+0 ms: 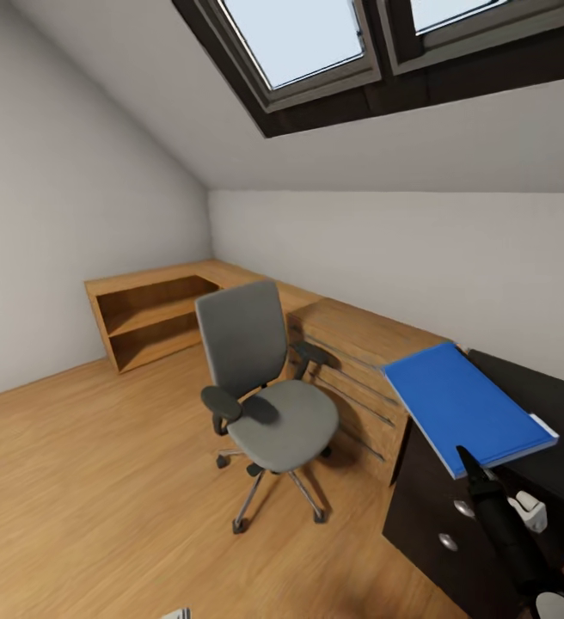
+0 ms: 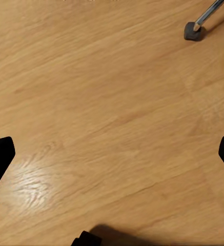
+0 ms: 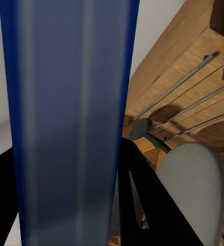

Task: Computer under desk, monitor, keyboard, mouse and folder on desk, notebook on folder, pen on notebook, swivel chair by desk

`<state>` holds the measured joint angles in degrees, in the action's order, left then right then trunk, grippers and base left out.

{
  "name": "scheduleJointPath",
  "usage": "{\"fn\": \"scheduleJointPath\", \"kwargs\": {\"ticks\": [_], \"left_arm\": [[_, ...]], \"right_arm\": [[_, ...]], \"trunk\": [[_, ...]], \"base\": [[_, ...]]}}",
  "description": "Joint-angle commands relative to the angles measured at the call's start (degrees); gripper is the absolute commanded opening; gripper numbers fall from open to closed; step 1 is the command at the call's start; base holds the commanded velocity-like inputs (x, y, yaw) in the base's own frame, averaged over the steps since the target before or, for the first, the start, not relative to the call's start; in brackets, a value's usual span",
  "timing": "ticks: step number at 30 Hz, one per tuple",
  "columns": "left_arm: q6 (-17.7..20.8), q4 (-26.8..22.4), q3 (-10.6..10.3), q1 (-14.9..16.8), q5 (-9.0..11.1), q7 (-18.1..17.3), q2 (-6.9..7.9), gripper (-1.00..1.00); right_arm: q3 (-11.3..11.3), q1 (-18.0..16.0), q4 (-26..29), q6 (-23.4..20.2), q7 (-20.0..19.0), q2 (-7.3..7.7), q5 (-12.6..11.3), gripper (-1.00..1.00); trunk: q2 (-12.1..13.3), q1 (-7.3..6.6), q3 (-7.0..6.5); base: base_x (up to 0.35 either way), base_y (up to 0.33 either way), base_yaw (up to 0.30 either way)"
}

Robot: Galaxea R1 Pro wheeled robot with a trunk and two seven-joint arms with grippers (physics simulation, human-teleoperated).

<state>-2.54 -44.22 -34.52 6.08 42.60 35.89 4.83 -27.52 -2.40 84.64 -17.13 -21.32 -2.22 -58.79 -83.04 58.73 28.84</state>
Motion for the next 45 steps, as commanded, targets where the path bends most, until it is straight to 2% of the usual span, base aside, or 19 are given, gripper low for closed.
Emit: {"fn": "scheduleJointPath", "kwargs": {"ticks": [1, 6, 18, 23, 35, 39, 42, 45], "left_arm": [[-0.27, -0.08, -0.42, 0.07, 0.58, 0.41, 0.09, 1.00], [-0.27, -0.06, -0.43, 0.07, 0.55, 0.41, -0.13, 1.00], [-0.18, 0.01, -0.54, 0.07, 0.64, 0.41, -0.27, 1.00], [-0.18, 0.83, -0.56, 0.07, 0.64, 0.41, -0.83, 1.00], [-0.18, 0.98, -0.54, 0.07, 0.64, 0.41, -1.14, 1.00], [-0.18, 0.98, -0.54, 0.07, 0.64, 0.41, -1.14, 1.00], [-0.18, 0.98, -0.54, 0.07, 0.64, 0.41, -1.15, 1.00], [-0.18, 1.02, -0.54, 0.07, 0.64, 0.41, -1.22, 1.00]], "right_arm": [[-0.20, -0.06, 0.00, -0.56, -0.12, -0.07, -0.56, -1.00], [-0.26, -0.06, -0.07, -0.54, -0.12, -0.07, -0.57, -1.00], [-0.34, -0.06, -0.49, -0.39, -0.08, -0.07, -0.62, -1.00], [-1.93, -0.06, -0.53, -0.43, -0.04, -0.07, -0.62, -1.00], [-2.28, -0.06, -0.41, -0.51, 0.00, -0.07, -0.64, -1.00], [-2.38, -0.08, -0.23, -0.54, 0.71, -0.07, -2.00, -1.00], [-2.36, -0.07, -0.20, -0.54, 2.84, -0.05, -3.22, -1.00], [-2.36, -0.06, -0.20, -0.54, 3.09, -0.02, -3.33, -1.00]], "trunk": [[-0.04, 0.00, 0.06], [-0.04, 0.00, 0.06], [4.78, -2.64, -2.10], [6.78, -3.74, -2.99], [11.60, -6.37, -5.15], [13.20, -7.25, -5.87], [14.40, -7.91, -6.40], [15.61, -8.57, -6.94]], "base": [[-0.008, 0.011, -0.270], [-0.003, 0.004, -0.270], [0.000, 0.000, -0.270], [0.000, 0.000, -0.270], [0.000, 0.000, -0.274], [0.000, 0.000, -0.277], [0.000, 0.000, -0.284], [0.000, 0.000, -0.289]]}}
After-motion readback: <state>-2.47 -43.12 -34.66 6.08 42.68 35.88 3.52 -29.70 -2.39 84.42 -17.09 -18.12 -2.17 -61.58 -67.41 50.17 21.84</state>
